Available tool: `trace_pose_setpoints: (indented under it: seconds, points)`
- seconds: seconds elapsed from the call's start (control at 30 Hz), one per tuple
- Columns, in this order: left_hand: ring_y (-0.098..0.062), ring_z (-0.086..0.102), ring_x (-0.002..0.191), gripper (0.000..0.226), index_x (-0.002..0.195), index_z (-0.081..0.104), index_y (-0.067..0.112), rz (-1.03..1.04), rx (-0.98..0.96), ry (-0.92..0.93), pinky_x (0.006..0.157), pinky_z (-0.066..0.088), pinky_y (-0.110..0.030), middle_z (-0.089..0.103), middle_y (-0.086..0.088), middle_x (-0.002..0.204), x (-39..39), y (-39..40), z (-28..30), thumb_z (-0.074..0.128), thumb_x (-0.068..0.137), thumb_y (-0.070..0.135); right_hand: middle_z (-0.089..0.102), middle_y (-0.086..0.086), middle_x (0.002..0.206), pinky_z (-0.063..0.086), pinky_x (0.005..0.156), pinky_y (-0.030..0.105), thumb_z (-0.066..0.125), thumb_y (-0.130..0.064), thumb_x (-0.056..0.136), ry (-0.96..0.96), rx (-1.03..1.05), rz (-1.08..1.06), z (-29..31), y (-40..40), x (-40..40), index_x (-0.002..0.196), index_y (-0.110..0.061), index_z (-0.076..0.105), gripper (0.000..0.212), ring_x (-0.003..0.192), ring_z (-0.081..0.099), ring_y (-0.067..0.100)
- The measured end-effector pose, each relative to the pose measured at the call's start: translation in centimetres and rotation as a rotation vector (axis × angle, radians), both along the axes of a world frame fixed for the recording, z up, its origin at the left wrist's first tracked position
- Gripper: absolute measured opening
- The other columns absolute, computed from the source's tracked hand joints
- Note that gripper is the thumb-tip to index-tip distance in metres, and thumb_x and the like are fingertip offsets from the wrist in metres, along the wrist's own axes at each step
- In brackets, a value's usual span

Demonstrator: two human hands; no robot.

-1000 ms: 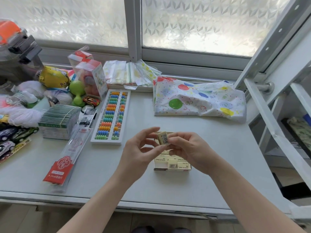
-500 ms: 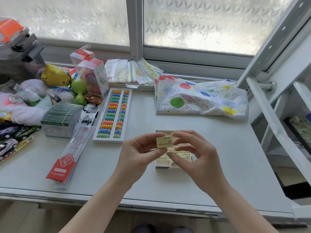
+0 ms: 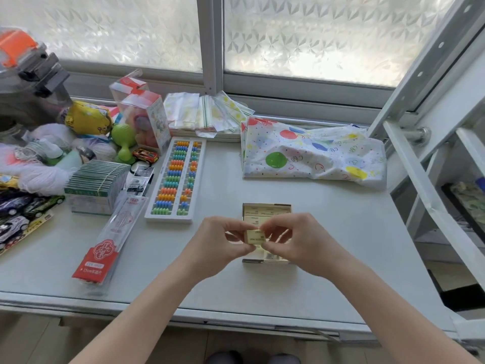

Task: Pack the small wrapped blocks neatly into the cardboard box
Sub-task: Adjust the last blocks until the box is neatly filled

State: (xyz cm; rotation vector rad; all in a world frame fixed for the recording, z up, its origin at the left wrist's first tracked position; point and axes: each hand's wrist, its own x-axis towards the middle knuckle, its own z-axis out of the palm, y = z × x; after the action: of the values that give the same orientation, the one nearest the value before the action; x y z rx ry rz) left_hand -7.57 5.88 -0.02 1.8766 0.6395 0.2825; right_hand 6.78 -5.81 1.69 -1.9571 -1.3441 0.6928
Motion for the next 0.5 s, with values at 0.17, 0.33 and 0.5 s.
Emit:
trace_pose_setpoints:
  seconds: [0.17, 0.33, 0.5]
  points:
    - [-0.003, 0.053, 0.080, 0.030, 0.107, 0.070, 0.034, -0.143, 0.332, 0.235, 0.071, 0.042, -0.015, 0.064, 0.013, 0.085, 0.5, 0.2, -0.6, 0.073, 0.078, 0.027, 0.064, -0.003, 0.069, 0.047, 0.062, 0.025, 0.072, -0.019, 0.072, -0.177, -0.214, 0.110, -0.9, 1.6, 0.2, 0.083, -0.015, 0.073, 0.011, 0.063, 0.055, 0.009]
    - [-0.003, 0.042, 0.092, 0.034, 0.112, 0.068, 0.028, -0.238, 0.541, 0.292, 0.083, 0.037, -0.019, 0.063, 0.011, 0.105, 0.8, 0.4, -0.7, 0.068, 0.080, 0.040, 0.062, 0.002, 0.073, 0.053, 0.055, 0.033, 0.075, -0.027, 0.066, -0.254, -0.427, 0.154, -0.6, 3.0, 0.3, 0.079, -0.015, 0.071, 0.018, 0.068, 0.062, 0.023]
    - [-0.005, 0.047, 0.103, 0.031, 0.105, 0.071, 0.026, -0.283, 0.578, 0.358, 0.085, 0.037, -0.018, 0.062, 0.014, 0.110, 1.0, 1.0, -0.3, 0.066, 0.080, 0.042, 0.063, -0.004, 0.066, 0.045, 0.054, 0.024, 0.074, -0.023, 0.066, -0.228, -0.538, 0.243, -0.1, 4.1, 0.9, 0.077, -0.019, 0.071, 0.012, 0.059, 0.054, 0.013]
